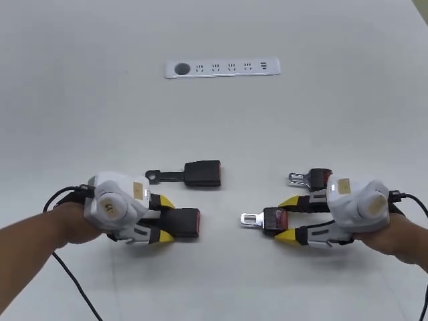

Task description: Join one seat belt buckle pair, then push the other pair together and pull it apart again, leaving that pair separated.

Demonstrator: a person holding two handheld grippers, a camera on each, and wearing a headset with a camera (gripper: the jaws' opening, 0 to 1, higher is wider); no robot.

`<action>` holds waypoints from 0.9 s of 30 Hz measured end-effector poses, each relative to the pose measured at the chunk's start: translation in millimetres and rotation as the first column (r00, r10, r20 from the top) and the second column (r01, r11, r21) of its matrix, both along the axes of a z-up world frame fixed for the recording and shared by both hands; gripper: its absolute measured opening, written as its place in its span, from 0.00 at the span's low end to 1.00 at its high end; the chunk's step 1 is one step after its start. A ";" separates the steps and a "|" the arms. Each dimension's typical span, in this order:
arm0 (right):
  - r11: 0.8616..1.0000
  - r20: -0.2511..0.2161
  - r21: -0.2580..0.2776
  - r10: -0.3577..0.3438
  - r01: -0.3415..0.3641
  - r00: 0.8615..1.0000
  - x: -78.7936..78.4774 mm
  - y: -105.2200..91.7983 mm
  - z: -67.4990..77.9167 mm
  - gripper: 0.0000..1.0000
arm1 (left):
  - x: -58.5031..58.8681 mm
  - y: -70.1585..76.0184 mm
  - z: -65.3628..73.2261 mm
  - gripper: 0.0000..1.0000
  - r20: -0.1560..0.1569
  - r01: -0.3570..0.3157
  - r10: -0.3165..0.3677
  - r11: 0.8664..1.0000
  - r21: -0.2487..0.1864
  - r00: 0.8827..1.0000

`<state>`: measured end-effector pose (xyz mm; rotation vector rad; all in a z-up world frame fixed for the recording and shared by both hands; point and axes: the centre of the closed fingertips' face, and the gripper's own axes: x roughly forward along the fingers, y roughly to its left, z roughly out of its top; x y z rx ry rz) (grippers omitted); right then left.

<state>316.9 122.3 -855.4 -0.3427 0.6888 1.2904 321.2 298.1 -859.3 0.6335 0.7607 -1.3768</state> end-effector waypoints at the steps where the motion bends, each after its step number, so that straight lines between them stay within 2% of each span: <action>1: 1.000 0.000 0.003 0.001 -0.001 1.000 0.6 2.3 0.0 0.35 | -0.1 -0.1 0.0 0.34 0.000 -0.001 0.001 1.000 0.001 1.000; 10: 0.999 -0.001 0.037 -0.005 0.005 1.000 4.7 23.7 -0.7 0.35 | 0.0 0.0 0.0 0.34 -0.001 -0.003 0.003 1.000 0.004 1.000; 18: 0.998 0.013 0.063 0.024 -0.025 1.000 1.4 50.6 0.4 0.35 | 0.5 -0.2 0.0 0.34 -0.002 -0.016 0.016 1.000 0.001 1.000; 27: 0.997 0.010 0.066 0.040 -0.041 0.999 1.6 70.4 1.1 0.35 | 0.5 -1.0 0.3 0.34 0.003 -0.024 0.024 1.000 0.002 1.000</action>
